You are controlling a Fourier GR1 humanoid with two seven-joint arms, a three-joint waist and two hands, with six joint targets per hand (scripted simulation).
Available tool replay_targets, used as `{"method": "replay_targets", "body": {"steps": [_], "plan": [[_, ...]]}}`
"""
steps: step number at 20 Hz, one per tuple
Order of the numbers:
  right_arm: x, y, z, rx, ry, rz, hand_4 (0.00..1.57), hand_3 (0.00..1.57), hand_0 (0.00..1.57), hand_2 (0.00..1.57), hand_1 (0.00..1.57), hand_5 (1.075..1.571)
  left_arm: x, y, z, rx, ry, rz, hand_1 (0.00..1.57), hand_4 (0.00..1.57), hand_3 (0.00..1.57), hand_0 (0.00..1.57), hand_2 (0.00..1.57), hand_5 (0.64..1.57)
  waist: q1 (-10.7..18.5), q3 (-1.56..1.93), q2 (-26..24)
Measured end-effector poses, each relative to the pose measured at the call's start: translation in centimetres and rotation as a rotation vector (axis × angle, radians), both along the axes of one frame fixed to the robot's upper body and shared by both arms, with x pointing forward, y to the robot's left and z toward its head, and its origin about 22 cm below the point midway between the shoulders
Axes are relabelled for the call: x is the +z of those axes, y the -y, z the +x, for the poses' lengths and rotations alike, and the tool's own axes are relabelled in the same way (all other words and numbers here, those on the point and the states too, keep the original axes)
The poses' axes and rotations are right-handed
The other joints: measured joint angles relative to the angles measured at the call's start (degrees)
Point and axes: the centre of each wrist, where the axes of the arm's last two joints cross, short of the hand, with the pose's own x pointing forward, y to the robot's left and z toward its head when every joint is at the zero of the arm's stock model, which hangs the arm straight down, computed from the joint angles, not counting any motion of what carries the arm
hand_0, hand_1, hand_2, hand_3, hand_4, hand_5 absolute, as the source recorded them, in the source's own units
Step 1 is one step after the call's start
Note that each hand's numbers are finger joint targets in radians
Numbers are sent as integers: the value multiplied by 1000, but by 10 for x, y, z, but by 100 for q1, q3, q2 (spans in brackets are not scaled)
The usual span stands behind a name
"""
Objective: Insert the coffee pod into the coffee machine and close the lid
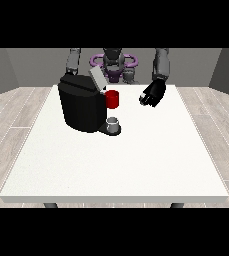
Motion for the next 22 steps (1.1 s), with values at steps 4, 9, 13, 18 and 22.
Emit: {"method": "replay_targets", "body": {"steps": [4, 9, 13, 18, 22], "plan": [[-8, -1, 3, -18, -41, -6, 0, 0, 0, 0, 0, 1571, 20, 23, 11, -52, -28, -5, 1402, 542, 1329, 1402, 1390, 1571, 87, 2, -241], [-15, 8, 1, -24, -72, -8, 0, 0, 0, 0, 0, 1571, 30, 38, 13, -89, -62, -12, 1418, 534, 1334, 1418, 1400, 1571, 138, 1, -537], [-16, 3, -2, -5, -76, -5, 0, 0, 0, 0, 0, 1571, 45, 44, 18, -102, -52, -11, 1340, 562, 1351, 1340, 1372, 1571, 33, 1, -640], [-11, 2, 2, 17, -39, 25, 0, 0, 0, 0, 0, 1571, 87, 55, 31, -111, -22, -60, 1221, 509, 1292, 1221, 1266, 1571, -111, 2, -582], [3, -15, 10, 41, 17, 20, 0, 0, 0, 0, 0, 1571, 126, 51, 40, -75, 20, -94, 1268, 488, 1269, 1268, 1295, 1571, -330, 1, -393]]}}
